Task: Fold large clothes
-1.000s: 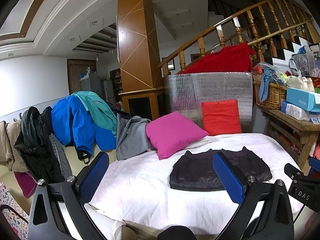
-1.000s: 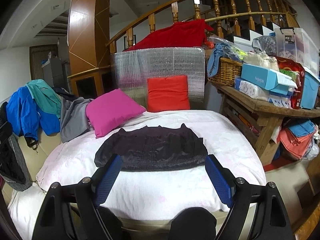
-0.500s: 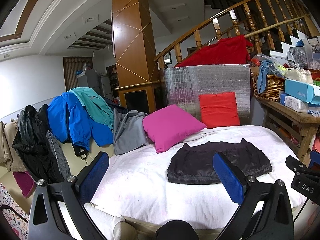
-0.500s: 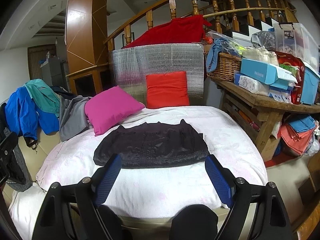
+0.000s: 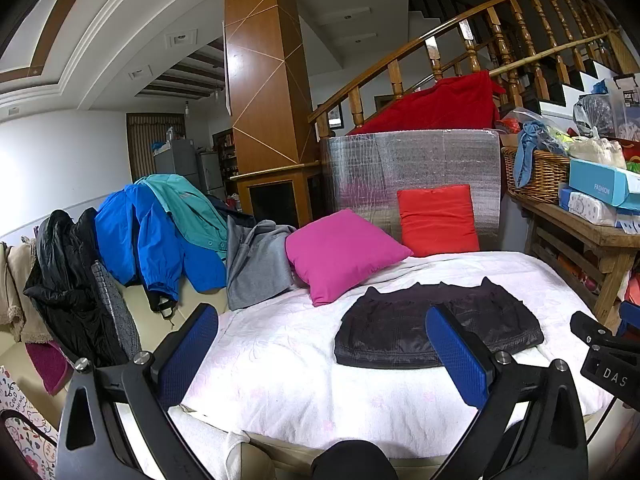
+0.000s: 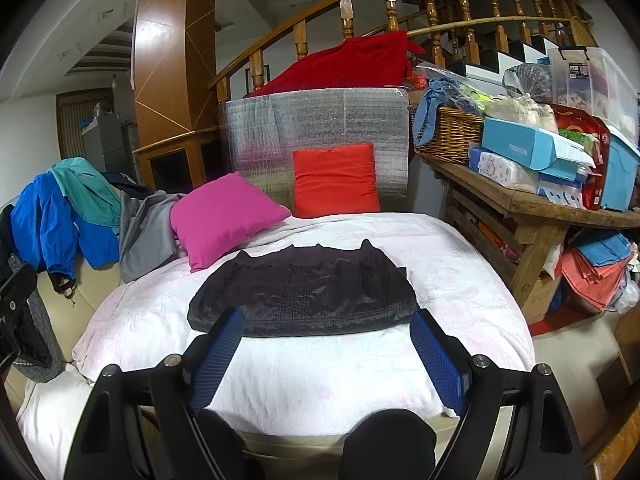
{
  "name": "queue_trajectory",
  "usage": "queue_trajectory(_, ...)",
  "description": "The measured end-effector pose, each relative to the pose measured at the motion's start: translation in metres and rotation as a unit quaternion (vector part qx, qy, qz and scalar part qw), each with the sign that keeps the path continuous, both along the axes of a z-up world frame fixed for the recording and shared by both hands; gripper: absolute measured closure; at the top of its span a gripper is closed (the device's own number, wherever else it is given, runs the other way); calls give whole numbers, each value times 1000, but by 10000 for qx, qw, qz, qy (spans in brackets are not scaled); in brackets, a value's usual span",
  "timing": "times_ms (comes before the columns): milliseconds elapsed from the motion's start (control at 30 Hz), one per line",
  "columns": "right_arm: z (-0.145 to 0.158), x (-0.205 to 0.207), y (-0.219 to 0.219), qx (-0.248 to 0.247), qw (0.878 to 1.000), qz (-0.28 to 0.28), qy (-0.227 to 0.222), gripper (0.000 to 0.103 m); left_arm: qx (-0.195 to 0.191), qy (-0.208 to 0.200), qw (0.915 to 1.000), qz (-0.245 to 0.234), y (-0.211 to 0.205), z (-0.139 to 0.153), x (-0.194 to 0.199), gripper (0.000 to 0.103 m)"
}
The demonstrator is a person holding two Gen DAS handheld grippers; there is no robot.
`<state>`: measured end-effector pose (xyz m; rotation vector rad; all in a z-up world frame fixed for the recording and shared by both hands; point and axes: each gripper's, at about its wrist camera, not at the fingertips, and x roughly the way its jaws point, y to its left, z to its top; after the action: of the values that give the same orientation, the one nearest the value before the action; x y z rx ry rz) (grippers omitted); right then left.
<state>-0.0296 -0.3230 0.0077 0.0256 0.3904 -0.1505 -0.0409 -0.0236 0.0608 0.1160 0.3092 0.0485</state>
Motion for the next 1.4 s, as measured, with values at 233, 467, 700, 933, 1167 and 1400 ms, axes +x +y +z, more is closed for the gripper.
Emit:
queue_trajectory(233,0,0,2,-3,10000,2,-2,15,1,2,10000,3,0,0,0,0)
queue_trajectory(467,0,0,2,-11,10000,12,4,15,1,4,10000,11,1,-1,0,0)
queue_trajectory(700,0,-1,4,-27,10000,28,-5,15,8,4,10000,24,-1,-2,-3,0)
queue_trajectory(933,-1,-2,6,-43,10000,41,-11,15,17,6,10000,43,-2,-1,-3,0)
queue_trajectory(1167,-1,-1,7,-65,10000,54,-6,15,27,-1,10000,56,-2,-1,-2,0)
queue_trajectory(1400,-1,0,7,-72,10000,67,3,15,27,18,10000,53,-2,-2,-2,0)
